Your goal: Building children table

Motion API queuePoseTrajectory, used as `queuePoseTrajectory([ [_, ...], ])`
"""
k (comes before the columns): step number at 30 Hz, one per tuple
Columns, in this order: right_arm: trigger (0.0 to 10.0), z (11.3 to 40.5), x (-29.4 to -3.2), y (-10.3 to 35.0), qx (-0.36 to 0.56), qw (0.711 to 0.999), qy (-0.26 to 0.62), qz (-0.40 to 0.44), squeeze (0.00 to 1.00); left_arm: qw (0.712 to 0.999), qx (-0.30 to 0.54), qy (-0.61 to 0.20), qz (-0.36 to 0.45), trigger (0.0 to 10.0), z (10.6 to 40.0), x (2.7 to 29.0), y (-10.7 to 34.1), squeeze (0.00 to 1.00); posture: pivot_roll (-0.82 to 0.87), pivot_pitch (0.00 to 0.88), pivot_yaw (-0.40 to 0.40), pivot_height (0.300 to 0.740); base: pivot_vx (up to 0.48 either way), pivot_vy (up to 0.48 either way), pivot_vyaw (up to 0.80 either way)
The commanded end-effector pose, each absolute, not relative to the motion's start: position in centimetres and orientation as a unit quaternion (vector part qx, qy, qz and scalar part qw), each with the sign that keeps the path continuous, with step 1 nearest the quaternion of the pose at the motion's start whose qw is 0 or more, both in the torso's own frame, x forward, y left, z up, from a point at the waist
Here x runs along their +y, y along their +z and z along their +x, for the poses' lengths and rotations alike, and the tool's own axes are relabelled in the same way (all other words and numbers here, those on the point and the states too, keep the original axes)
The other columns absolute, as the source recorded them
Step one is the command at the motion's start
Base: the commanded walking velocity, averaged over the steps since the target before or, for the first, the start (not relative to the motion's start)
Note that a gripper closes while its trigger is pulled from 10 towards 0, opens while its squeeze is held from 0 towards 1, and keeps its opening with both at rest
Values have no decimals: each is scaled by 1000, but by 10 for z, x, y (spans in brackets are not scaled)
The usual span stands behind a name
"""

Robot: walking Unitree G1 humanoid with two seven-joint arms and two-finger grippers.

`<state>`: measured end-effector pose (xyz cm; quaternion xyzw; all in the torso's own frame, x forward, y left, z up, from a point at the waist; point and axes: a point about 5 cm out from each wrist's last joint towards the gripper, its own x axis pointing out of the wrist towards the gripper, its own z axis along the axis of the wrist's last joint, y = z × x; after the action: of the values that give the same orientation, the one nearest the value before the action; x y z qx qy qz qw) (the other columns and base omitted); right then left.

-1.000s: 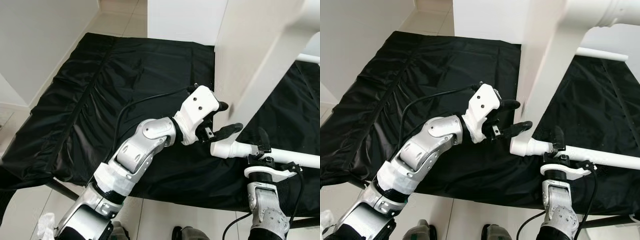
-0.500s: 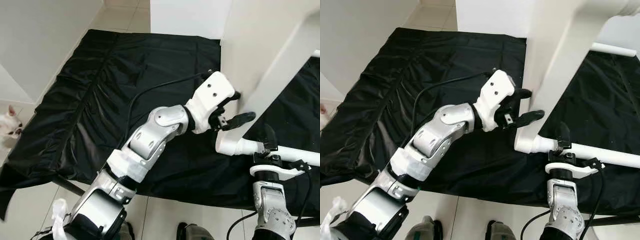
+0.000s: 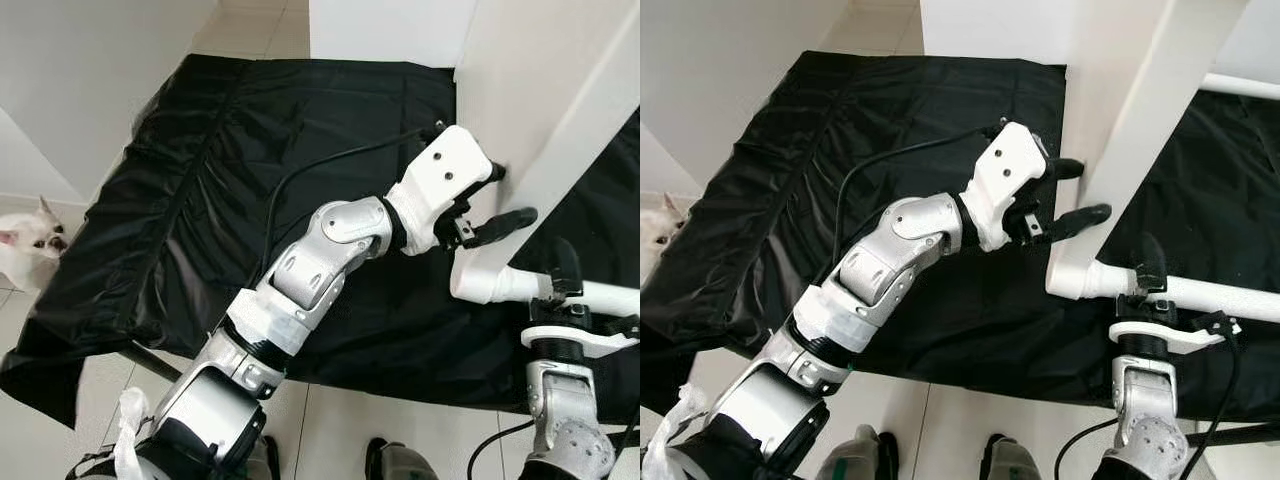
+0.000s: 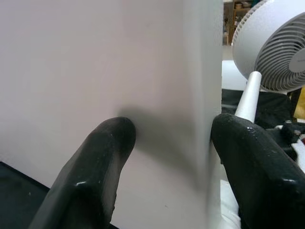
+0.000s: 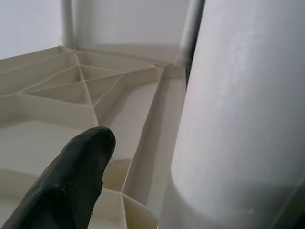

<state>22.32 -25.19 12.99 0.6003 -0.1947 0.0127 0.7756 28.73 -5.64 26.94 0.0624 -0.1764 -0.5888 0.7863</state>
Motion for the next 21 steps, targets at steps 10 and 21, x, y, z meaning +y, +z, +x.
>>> queuePoseTrajectory([
  [10,10000,145,-187,76,-94,709,-40,697,35,837,-145,-523,73,10000,306,-52,260,0,52,124,54,740,0,0,0],
  [21,10000,123,-183,67,-67,712,-32,698,0,834,-154,-523,77,10000,308,-52,261,0,50,130,70,740,0,0,0],
])
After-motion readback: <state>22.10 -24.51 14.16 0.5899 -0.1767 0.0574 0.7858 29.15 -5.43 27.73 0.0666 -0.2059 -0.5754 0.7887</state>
